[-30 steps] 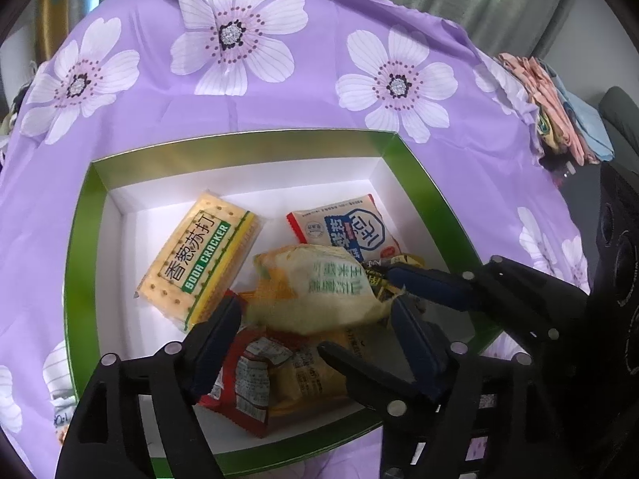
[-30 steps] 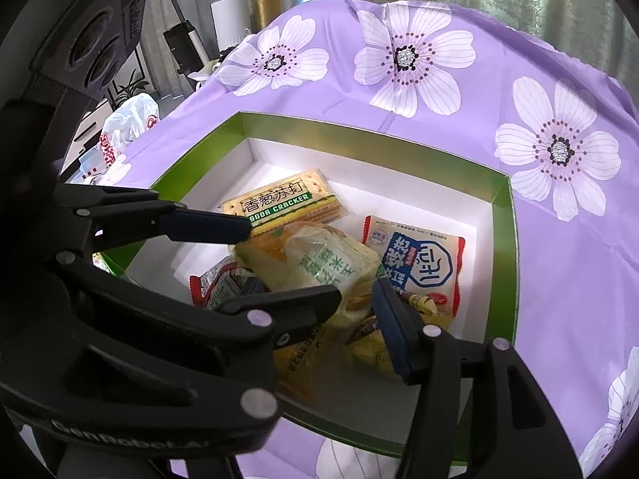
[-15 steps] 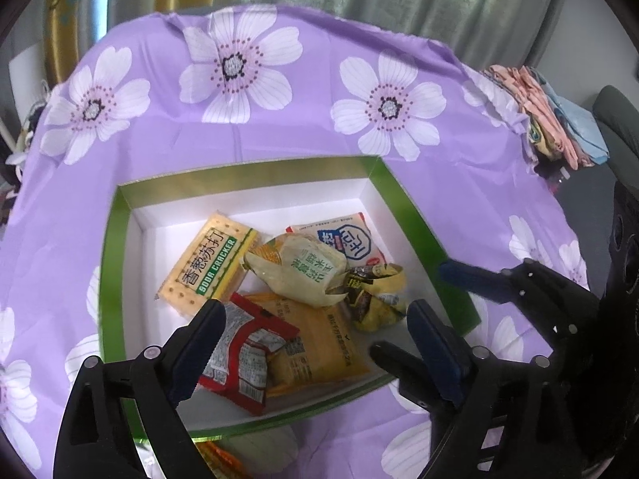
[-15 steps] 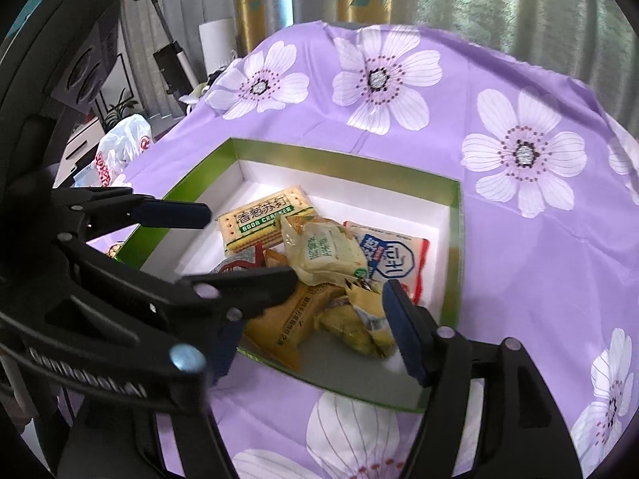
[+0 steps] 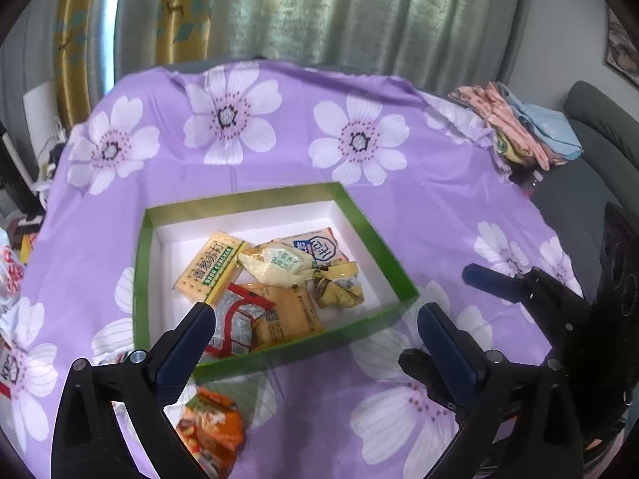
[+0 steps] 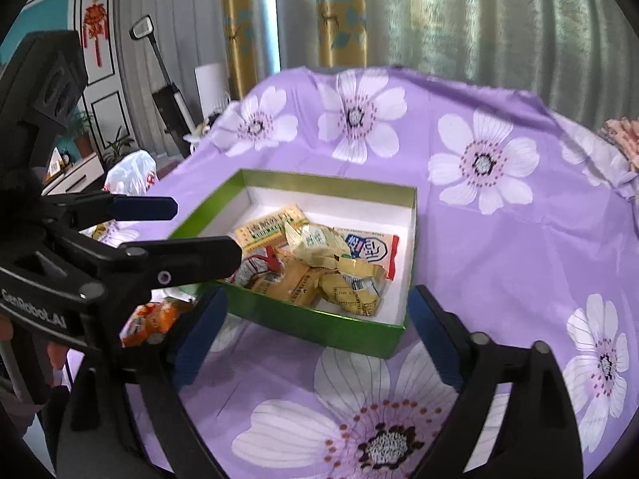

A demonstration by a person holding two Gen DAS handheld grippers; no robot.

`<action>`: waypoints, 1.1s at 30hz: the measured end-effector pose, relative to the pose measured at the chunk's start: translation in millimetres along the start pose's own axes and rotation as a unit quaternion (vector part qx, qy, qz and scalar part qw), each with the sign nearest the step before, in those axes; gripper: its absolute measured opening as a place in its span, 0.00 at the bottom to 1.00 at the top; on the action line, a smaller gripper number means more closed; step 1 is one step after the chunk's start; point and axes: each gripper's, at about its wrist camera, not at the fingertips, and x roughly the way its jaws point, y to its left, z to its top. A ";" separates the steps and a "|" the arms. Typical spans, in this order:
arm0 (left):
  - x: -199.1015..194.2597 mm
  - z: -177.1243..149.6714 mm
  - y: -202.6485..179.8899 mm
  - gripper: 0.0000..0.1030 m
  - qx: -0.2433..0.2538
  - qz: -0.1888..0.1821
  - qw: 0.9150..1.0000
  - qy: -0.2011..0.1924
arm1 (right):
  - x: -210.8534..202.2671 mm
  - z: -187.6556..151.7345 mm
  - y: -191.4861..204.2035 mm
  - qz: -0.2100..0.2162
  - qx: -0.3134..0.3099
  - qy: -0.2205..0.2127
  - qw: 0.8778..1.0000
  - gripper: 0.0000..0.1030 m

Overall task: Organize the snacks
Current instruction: 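Move the open left gripper to the orange panda-print bag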

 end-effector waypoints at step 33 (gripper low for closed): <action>-81.3 -80.2 -7.2 0.98 -0.011 0.052 0.998 -0.013 | -76.2 -48.6 45.1 0.027 -0.004 -0.017 0.999 0.93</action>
